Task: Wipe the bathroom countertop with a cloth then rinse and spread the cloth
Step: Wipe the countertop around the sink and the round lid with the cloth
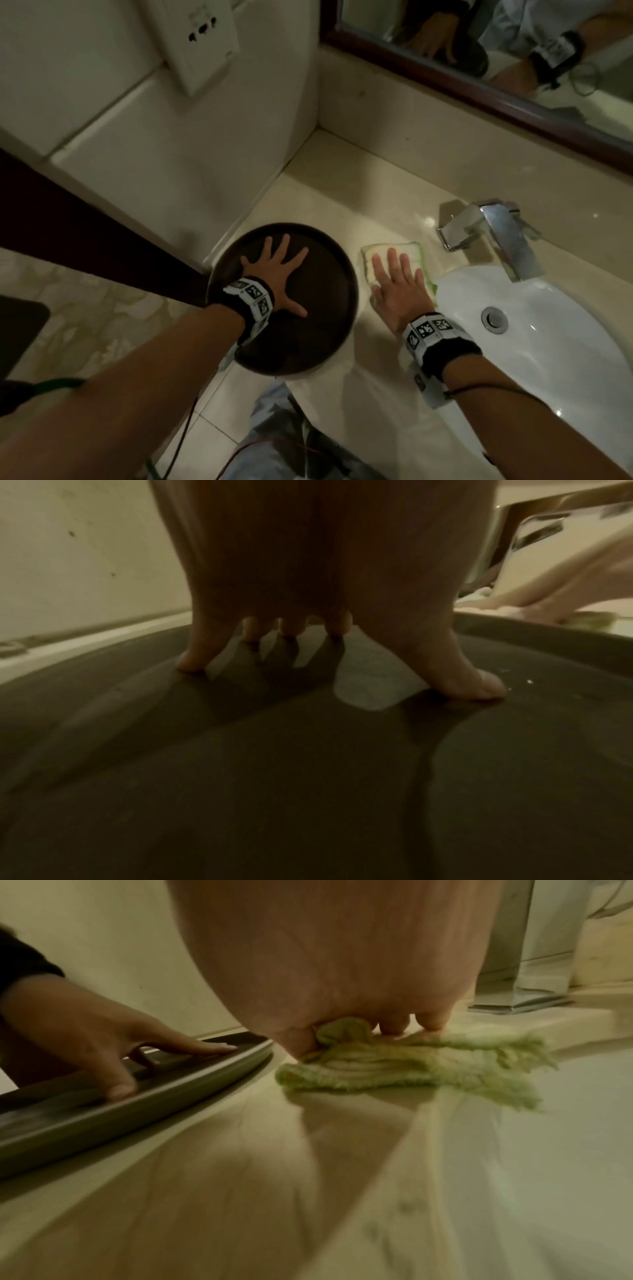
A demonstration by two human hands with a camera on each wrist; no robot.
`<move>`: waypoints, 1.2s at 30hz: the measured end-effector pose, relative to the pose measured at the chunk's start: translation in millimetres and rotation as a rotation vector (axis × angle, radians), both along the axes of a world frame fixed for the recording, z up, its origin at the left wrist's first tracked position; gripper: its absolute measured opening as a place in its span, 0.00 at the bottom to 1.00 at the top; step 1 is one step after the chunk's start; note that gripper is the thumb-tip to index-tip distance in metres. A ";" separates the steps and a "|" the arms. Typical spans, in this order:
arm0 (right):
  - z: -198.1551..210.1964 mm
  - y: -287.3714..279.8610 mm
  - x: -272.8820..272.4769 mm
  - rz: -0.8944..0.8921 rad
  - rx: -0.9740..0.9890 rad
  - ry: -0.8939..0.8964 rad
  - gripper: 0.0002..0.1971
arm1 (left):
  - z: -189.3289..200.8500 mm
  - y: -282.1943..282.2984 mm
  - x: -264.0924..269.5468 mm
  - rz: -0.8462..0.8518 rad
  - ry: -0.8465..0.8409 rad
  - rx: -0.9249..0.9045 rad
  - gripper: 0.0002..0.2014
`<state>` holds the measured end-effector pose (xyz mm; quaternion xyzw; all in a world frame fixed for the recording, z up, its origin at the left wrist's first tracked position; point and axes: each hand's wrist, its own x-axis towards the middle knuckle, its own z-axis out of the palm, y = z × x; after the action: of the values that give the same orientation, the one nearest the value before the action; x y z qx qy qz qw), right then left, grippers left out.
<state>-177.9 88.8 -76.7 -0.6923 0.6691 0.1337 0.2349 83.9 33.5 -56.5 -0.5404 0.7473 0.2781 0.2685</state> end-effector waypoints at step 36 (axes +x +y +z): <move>6.7 -48.7 -2.9 0.138 0.097 -0.019 0.28 | -1.5 27.5 19.9 -0.014 0.008 0.038 0.63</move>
<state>-180.9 40.2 -70.0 -0.7259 0.6103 0.1752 0.2646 103.7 61.0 -58.0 -0.5290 0.7468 0.2923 0.2776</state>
